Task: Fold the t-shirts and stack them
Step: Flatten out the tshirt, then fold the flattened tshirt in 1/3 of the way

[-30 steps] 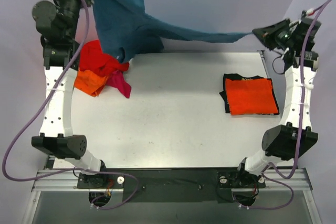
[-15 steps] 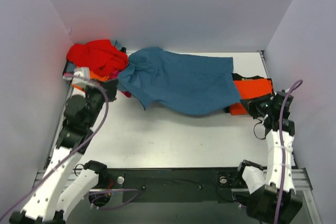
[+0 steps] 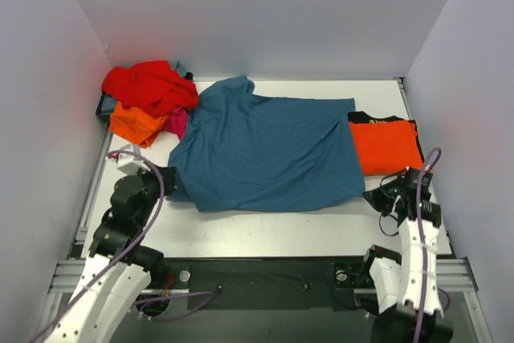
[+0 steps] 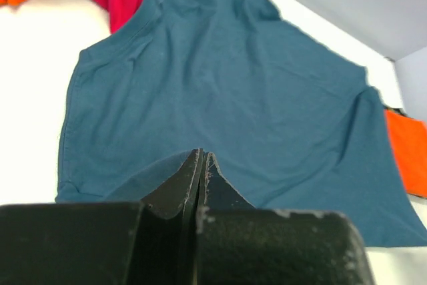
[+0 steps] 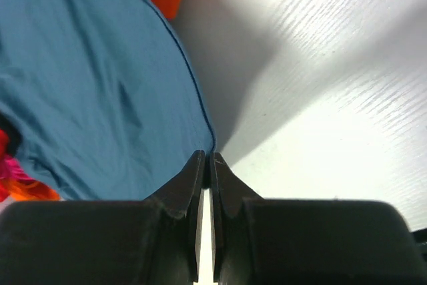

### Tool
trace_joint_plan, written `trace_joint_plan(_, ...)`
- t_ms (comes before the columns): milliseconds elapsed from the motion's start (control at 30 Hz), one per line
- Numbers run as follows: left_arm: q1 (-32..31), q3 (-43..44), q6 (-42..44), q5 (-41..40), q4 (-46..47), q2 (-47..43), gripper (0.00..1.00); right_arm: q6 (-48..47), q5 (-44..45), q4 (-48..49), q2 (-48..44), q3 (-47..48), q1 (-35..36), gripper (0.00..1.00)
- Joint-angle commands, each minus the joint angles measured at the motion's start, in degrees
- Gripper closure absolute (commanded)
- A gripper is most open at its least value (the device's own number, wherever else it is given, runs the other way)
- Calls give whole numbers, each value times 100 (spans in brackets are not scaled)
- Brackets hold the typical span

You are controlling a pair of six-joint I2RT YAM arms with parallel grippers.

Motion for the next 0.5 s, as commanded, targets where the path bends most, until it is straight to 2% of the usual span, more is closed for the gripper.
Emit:
trace_joint_plan(0, -9, 164, -30, -250, 1137, 1065, 100, -345, 356, 389, 1241, 493, 376, 100)
trace_joint_plan(100, 0, 358, 23, -312, 1777, 1952, 100, -284, 813, 494, 2162, 1045, 869, 100)
trace_joint_plan(200, 0, 507, 76, -418, 2148, 2507, 100, -135, 947, 696, 2604, 1433, 1247, 100)
trace_joint_plan(467, 44, 1412, 375, -708, 2843, 3922, 100, -29, 1359, 820, 3686, 2400, 1406, 100)
